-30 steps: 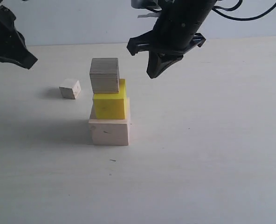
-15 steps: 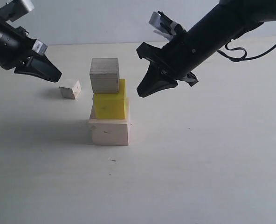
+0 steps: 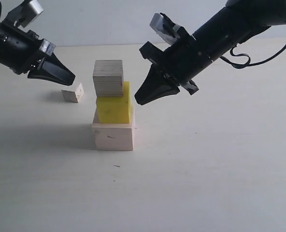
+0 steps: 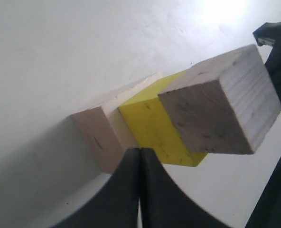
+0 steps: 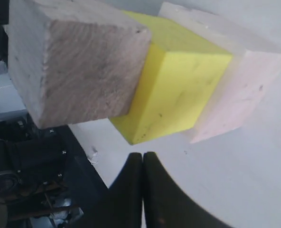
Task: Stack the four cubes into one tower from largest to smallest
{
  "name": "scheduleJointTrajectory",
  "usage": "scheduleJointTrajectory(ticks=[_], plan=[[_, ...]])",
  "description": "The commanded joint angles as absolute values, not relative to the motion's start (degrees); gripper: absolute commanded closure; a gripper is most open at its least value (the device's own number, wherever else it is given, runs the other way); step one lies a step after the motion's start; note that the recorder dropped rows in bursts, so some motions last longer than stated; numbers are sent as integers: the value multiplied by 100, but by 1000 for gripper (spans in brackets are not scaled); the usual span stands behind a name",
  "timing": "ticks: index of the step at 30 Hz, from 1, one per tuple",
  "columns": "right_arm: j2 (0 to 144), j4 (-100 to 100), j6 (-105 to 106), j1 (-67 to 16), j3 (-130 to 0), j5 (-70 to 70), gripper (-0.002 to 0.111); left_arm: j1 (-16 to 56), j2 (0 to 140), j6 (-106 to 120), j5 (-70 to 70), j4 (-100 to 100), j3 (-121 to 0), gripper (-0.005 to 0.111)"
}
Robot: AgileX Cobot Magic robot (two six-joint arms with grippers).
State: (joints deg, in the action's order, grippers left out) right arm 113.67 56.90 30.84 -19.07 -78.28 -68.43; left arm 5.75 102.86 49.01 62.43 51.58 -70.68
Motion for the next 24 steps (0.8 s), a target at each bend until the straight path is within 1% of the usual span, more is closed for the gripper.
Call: scheduleJointTrajectory(ticks=[1,3,15,24], plan=[[11339,5689,3087,-2238,-7799,-6809,108,592,10270,4949,6305,5285,-7055,107],[11339,5641,2939,-2301,-7799,-6571,108,592,10270,4933,6305,5246,-7055,107],[11328,5048,2651,-2265,-7799,-6607,108,592,10270,4933,6320,5259,-7055,107],[11339,5089,2548,-2099,-7799,-6331,108,797,10558,4925,6349,5295,-7055,107]])
